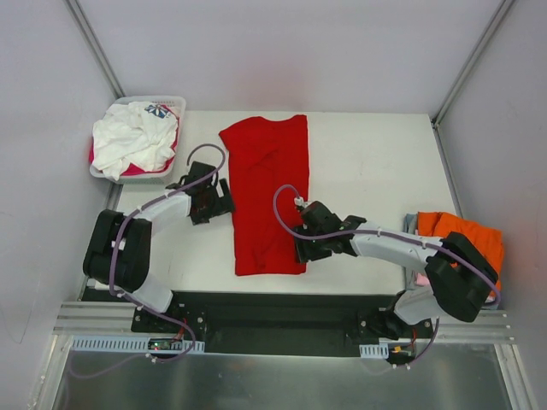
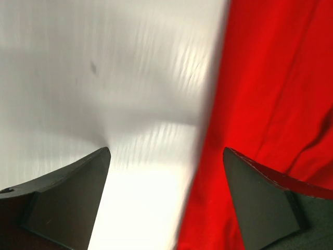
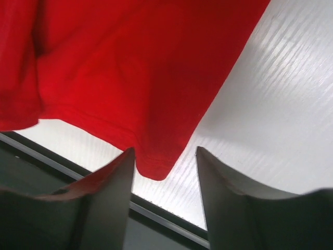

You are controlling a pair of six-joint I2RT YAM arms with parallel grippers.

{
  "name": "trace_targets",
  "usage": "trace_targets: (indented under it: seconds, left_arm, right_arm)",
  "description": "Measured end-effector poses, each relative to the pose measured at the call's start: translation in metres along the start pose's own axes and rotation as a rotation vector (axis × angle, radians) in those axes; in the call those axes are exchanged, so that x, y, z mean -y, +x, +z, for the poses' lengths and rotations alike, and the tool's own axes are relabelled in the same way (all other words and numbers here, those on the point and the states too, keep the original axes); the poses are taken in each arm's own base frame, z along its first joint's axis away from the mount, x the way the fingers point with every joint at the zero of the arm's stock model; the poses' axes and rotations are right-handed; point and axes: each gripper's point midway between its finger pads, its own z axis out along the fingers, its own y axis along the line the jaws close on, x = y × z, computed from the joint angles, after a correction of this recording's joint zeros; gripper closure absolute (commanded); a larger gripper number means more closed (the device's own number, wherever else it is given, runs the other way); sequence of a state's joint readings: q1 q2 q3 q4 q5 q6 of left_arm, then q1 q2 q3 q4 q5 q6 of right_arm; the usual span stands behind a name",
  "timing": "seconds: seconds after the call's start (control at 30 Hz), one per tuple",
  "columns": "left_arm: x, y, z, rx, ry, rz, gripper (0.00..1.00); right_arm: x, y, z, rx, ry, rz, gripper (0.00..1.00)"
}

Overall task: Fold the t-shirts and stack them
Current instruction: Rotate the tshirt 90 degrees, then grab the bottom of the folded rectangular tshirt with both arms

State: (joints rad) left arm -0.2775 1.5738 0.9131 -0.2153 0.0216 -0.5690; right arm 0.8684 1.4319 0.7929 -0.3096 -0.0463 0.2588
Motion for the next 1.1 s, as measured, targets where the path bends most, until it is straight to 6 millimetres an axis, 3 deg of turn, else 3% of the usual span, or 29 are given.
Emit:
trace_targets:
  seconds: [0.07,0.23,0.37,0.47,0.7,0.97,1.1]
  left_arm:
    - [-0.013,0.028,-0.002,-0.049,-0.02,-0.009,0.1]
    - [-0.007,0.047,-0.017,-0.034,0.042,-0.012,0.11]
    - [0.002,0.064,-0.024,-0.039,0.097,0.001,0.11]
    - [-0.002,0.082,-0.024,-0.06,0.109,0.002,0.11]
    - [-0.001,0.094,-0.031,-0.025,0.168,-0.04,0.17]
    - [0.002,0.127,-0.039,-0.065,0.249,-0.083,0.44]
    - [0.001,0.141,-0.04,-0.095,0.262,-0.119,0.45]
  right_arm:
    - [0.002,0.008,0.004,-0.023,0.008,-0.005,0.61]
    - [0.006,0.019,0.013,-0.049,0.02,-0.003,0.76]
    - [0.009,0.024,0.015,-0.055,0.026,0.003,0.99]
    - [0.011,0.026,0.017,-0.051,0.029,0.014,0.99]
    - [0.01,0.026,0.017,-0.019,0.017,0.044,0.99]
    - [0.01,0.024,0.018,-0.009,0.024,0.077,0.99]
    - [0.011,0.023,0.018,-0.002,0.03,0.084,0.99]
